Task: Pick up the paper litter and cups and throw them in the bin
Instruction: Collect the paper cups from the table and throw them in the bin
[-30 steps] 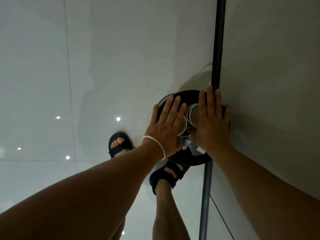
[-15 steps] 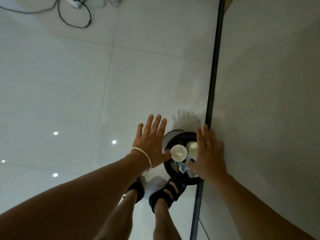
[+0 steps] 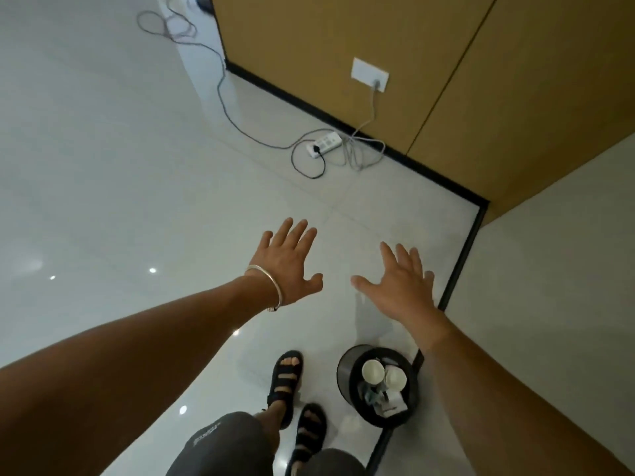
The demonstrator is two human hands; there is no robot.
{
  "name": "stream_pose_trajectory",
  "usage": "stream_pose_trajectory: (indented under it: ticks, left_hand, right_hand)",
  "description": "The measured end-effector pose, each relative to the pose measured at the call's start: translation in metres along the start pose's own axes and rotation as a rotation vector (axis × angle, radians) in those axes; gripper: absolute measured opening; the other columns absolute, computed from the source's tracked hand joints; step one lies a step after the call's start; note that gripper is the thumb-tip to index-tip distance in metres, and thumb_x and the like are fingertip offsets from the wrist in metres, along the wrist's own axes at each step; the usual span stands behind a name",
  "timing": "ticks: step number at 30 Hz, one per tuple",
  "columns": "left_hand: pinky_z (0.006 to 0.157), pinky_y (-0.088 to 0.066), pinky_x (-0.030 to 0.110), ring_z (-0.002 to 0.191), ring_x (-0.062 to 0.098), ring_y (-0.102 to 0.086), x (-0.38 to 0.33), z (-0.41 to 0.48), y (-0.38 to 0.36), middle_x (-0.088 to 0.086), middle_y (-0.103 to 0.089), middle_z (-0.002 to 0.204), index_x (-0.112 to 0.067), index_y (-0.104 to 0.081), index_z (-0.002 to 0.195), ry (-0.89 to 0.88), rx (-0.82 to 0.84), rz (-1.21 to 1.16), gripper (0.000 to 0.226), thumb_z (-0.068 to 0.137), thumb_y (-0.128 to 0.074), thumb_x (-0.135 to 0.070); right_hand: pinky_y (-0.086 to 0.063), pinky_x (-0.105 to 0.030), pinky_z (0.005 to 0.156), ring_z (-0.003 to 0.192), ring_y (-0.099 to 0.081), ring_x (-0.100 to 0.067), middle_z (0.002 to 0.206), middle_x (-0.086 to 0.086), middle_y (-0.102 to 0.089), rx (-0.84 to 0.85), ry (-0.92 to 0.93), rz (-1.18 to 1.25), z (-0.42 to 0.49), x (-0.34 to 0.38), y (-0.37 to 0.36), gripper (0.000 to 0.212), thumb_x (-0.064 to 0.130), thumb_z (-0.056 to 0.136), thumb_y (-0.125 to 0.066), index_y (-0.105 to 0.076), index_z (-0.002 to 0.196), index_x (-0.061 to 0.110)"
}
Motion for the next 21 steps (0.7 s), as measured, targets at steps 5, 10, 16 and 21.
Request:
stream_pose_trajectory:
  ticks: [5,10,16,21]
  left_hand:
    - [0.115,-0.013,0.047,0.146,0.023,0.001,0.070,-0.092,0.049,0.001,-0.007,0.159,-0.021,-0.008,0.151,0.244,-0.030,-0.017,0.091,0.078,-0.027,-0.071]
    - [0.115,-0.014,0.045,0.146,0.022,-0.001,0.145,-0.200,0.074,0.000,-0.009,0.159,-0.021,-0.012,0.150,0.494,-0.096,-0.085,0.088,0.079,-0.029,-0.070]
    - [0.115,-0.015,0.045,0.146,0.021,-0.003,0.235,-0.354,0.090,-0.001,-0.010,0.159,-0.022,-0.012,0.150,0.780,-0.191,-0.160,0.085,0.081,-0.031,-0.069]
    - [0.115,-0.014,0.047,0.146,0.021,-0.005,0.318,-0.498,0.092,-0.001,-0.011,0.159,-0.023,-0.013,0.150,0.995,-0.282,-0.202,0.085,0.082,-0.033,-0.069]
  right_hand:
    - [-0.003,-0.056,0.117,0.148,0.013,-0.024,0.163,-0.001,0.005,0.006,0.205,-0.092,-0.043,0.090,0.039,0.096,0.082,0.080,-0.033,0.000,0.154,0.032]
    - [-0.004,-0.055,0.117,0.149,0.012,-0.023,0.163,0.000,0.003,0.014,0.441,-0.169,-0.097,0.204,0.039,0.096,0.083,0.078,-0.034,-0.004,0.154,0.033]
    - [-0.003,-0.055,0.116,0.149,0.013,-0.023,0.163,0.001,0.002,0.053,0.748,-0.287,-0.193,0.369,0.005,0.096,0.082,0.078,-0.037,-0.005,0.154,0.034]
    - [-0.003,-0.055,0.115,0.149,0.013,-0.023,0.163,0.001,0.000,0.033,0.979,-0.358,-0.287,0.511,-0.036,0.095,0.082,0.077,-0.037,-0.009,0.154,0.033]
Point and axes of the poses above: each hand's wrist, its own z-axis towards the middle knuckle, its own y-axis out of the back of the hand, x = y × z, the point moved 9 cm from there along z, towards the middle knuckle
